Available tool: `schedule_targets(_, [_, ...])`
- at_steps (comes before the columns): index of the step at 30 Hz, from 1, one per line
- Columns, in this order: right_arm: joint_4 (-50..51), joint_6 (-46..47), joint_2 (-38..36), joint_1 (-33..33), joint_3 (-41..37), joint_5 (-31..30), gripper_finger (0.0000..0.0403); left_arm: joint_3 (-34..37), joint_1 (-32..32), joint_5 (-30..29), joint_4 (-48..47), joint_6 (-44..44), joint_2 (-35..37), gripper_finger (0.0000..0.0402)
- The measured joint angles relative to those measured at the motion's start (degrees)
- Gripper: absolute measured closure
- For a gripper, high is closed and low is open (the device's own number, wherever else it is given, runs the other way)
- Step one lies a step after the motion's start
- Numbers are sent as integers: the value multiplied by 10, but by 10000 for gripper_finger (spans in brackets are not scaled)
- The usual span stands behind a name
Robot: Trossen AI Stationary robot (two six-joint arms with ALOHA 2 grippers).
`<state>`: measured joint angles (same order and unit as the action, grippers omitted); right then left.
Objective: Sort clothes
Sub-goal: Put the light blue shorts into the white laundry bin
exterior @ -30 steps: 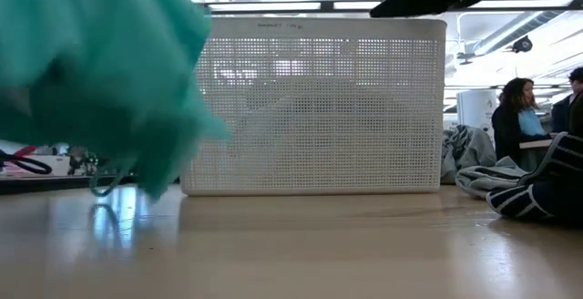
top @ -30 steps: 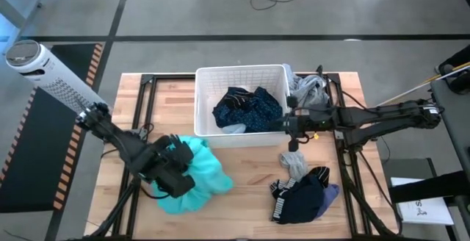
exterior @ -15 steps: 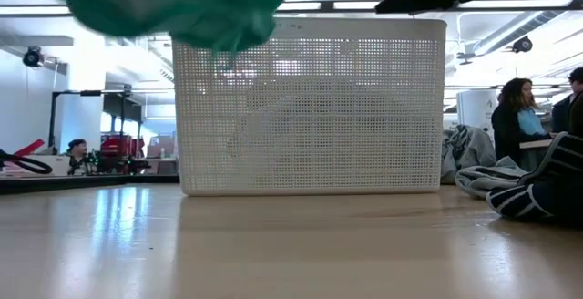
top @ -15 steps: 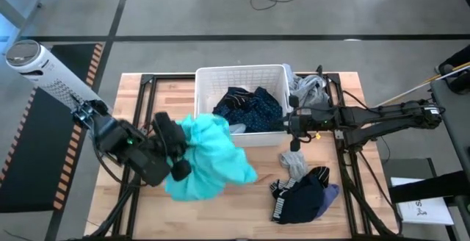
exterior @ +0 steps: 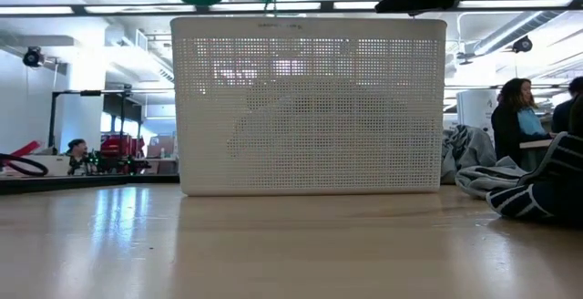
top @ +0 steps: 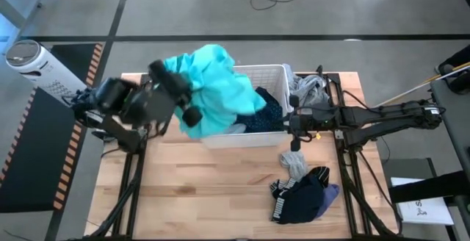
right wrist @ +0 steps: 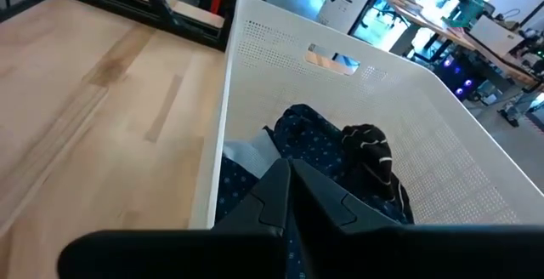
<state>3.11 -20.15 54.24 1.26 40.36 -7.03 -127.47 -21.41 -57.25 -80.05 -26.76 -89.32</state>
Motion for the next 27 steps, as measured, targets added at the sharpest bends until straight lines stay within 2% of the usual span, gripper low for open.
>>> schedule_targets(4, [0, 2, -10, 0, 0, -3, 403, 12, 84, 39, 33, 82, 0, 401])
schedule_targets(11, [-5, 24, -45, 0, -6, 8, 403, 97, 201, 200, 115, 167, -4, 401])
schedule_targets(16, [-19, 41, -93, 0, -27, 41, 403, 194, 246, 295, 233, 227, -4, 401])
schedule_targets(22, [-21, 47, -183, 0, -60, 40, 403, 289, 288, 352, 335, 257, -6, 401])
schedule_targets(27, [-21, 46, -242, 0, -83, 40, 403, 368, 316, 425, 420, 270, -6, 401])
